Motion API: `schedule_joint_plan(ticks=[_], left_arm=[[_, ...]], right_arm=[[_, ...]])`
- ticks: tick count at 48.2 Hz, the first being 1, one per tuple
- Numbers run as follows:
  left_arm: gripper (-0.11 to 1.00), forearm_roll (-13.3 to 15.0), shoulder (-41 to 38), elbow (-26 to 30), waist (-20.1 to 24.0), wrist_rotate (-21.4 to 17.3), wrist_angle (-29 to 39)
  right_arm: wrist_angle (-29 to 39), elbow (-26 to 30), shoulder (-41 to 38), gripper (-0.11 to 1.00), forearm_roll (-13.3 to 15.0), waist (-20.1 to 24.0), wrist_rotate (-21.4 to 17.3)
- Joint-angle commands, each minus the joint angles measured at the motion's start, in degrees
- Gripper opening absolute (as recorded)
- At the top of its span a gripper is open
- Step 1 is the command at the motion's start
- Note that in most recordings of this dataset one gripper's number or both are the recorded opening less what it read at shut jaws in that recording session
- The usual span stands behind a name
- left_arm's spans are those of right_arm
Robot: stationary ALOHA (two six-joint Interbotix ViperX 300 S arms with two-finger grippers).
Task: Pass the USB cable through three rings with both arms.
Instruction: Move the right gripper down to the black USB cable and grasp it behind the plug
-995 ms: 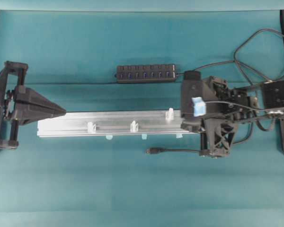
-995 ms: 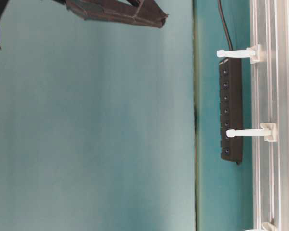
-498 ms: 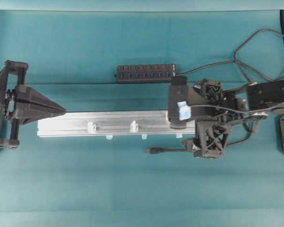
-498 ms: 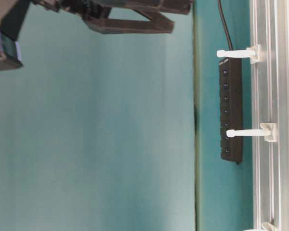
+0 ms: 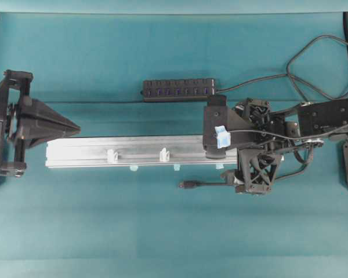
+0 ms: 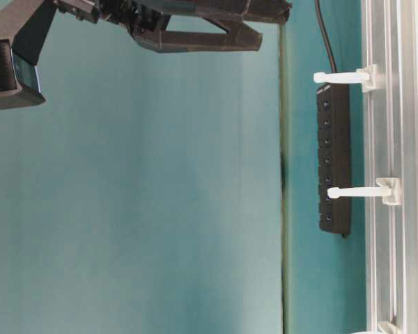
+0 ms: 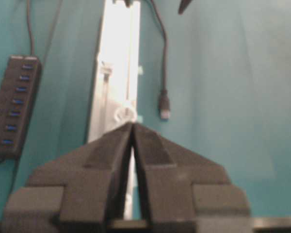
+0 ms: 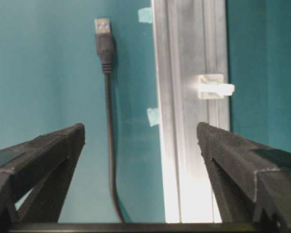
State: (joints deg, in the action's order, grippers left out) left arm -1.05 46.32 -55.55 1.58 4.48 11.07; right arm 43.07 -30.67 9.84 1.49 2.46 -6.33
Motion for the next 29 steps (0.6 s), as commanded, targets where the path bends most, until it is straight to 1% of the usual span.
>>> schedule_joint_plan(ticks=[1, 8, 10, 11, 12, 13, 19, 22, 24, 26, 29], left_arm=[[0.30, -0.2, -0.2, 1.1, 0.2, 0.2, -0.2], [0.74, -0.2, 0.1, 1.1, 0.0, -0.1, -0.2], [0.82, -0.2, 0.1, 1.1, 0.0, -0.1, 0.1], [0.82, -0.2, 0.1, 1.1, 0.0, -0.1, 0.1], [0.78, -0.2, 0.2, 1.1, -0.1, -0.1, 0.3], [0.71, -0.2, 0.3, 1.1, -0.1, 0.0, 0.3], [0.33, -0.2, 1.1, 1.0, -0.9, 0.1, 0.4], [0.17, -0.2, 1.3, 1.0, -1.1, 0.1, 0.4], [0.08, -0.2, 1.6, 0.9, -1.3, 0.0, 0.7], [0.03, -0.2, 1.7, 0.9, -1.4, 0.0, 1.1], [0.01, -0.2, 1.8, 0.9, -1.5, 0.0, 1.5]], right_arm=[[-0.4, 0.9, 0.4, 0.83, 0.0, 0.2, -0.1], [-0.3, 0.7, 0.4, 0.79, 0.0, 0.2, -0.3], [-0.1, 0.7, 0.4, 0.76, 0.0, 0.2, -0.4], [-0.1, 0.7, 0.4, 0.73, 0.0, 0.2, -0.4], [0.0, 0.8, 0.4, 0.70, -0.1, 0.2, -0.4], [0.0, 0.7, 0.4, 0.65, -0.2, 0.2, -0.4], [0.1, 0.8, 0.3, 0.30, -0.5, 0.3, -0.4], [0.2, 0.7, 0.2, 0.14, -0.5, 0.3, -0.4], [0.4, 0.7, 0.1, 0.06, -0.5, 0.3, -0.4], [0.7, 0.7, 0.0, 0.00, -0.5, 0.4, -0.4], [1.1, 0.9, -0.4, -0.06, -0.6, 0.3, -0.4]])
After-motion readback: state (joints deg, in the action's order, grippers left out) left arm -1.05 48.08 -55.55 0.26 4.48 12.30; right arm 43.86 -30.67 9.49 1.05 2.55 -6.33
